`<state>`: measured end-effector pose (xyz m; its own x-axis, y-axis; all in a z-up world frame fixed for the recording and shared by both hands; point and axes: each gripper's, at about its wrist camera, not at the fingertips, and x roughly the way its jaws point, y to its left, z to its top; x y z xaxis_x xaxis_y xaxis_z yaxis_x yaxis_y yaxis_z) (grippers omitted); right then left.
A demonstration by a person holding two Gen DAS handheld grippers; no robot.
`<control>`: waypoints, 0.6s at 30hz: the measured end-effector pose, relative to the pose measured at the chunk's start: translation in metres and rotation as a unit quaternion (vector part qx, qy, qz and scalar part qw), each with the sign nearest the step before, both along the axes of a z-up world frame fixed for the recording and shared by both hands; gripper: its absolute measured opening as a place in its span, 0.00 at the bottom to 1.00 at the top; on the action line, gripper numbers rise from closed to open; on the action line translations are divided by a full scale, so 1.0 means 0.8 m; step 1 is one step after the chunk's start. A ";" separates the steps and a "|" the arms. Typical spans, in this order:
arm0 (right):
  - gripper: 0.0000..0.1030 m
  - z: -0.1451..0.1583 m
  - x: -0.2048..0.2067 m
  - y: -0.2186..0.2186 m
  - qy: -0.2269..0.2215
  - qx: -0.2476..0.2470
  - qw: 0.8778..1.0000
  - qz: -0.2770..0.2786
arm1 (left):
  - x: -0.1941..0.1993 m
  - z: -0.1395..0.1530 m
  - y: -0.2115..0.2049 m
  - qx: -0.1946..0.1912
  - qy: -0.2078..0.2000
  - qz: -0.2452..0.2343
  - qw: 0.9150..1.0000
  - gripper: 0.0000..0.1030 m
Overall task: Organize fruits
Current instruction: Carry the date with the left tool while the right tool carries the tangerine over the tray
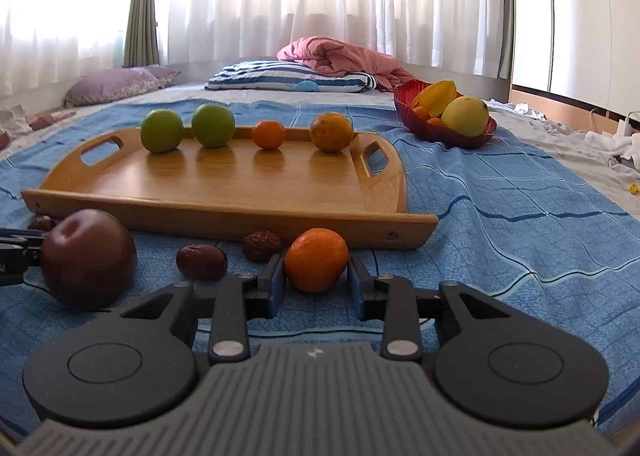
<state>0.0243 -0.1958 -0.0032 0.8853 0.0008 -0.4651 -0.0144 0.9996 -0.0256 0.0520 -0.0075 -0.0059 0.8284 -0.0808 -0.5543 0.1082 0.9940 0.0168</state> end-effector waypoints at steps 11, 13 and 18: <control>0.34 0.011 -0.002 0.000 -0.015 0.005 1.000 -0.009 | 0.000 0.027 0.005 -0.010 -0.018 -0.004 1.000 0.21; 0.34 0.018 -0.002 -0.001 -0.022 0.004 1.000 -0.008 | 0.004 0.034 0.010 -0.016 -0.019 -0.003 1.000 0.21; 0.34 0.040 0.004 -0.006 -0.038 0.009 0.999 -0.005 | 0.019 0.053 0.020 -0.032 -0.024 -0.002 0.999 0.21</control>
<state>0.0272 -0.2006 0.0287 0.9181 0.0003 -0.3965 -0.0037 1.0000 -0.0079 0.0676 0.0089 0.0368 0.8537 -0.1171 -0.5074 0.1118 0.9929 -0.0409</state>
